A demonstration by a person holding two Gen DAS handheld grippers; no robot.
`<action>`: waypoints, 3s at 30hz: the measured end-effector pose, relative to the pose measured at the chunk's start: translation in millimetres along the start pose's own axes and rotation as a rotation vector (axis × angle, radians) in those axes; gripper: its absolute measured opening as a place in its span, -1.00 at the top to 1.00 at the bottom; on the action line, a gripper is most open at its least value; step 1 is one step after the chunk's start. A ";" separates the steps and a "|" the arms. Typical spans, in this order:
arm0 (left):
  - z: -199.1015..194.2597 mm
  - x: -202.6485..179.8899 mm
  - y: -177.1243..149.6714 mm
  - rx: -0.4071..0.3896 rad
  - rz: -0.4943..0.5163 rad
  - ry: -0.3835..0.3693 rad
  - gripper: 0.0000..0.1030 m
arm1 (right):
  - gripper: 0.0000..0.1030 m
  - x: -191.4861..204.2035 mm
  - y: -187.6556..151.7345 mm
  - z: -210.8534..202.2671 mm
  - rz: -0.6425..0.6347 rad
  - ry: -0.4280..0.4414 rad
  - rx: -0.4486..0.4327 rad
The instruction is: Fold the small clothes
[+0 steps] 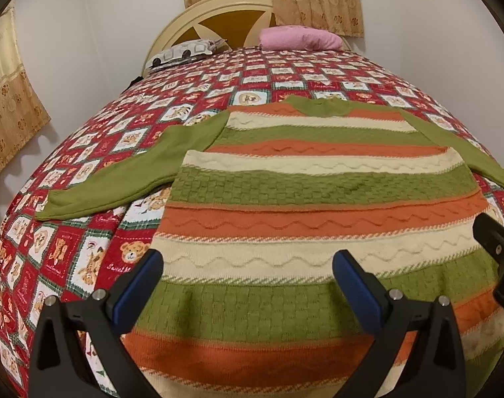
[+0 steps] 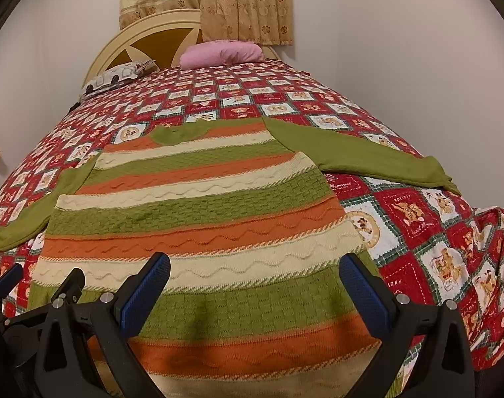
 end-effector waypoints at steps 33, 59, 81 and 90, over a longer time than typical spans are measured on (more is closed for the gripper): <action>93.9 51.9 42.8 0.096 -0.222 -0.004 -1.00 | -0.67 -291.6 7.5 56.7 0.590 -0.180 0.026; 104.5 53.7 42.4 0.126 -0.244 -0.019 -1.00 | 0.87 -424.6 -11.5 112.1 0.823 -0.245 0.047; 103.5 56.2 41.7 0.120 -0.262 -0.044 -1.00 | 0.87 -34.8 158.9 64.8 0.072 0.200 -0.142; 103.1 58.7 42.2 0.116 -0.279 -0.068 -1.00 | 0.87 95.8 160.9 126.1 -0.017 0.360 -0.032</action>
Point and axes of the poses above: each gripper's, at about its wrist camera, not at the fingertips, and z roughly the way its jaws point, x to its left, y to its top, the point moved 2 cm from there along z, roughly the way its jaws point, and after that the axes turned 11 degrees about -z, right-handed, at the moved point
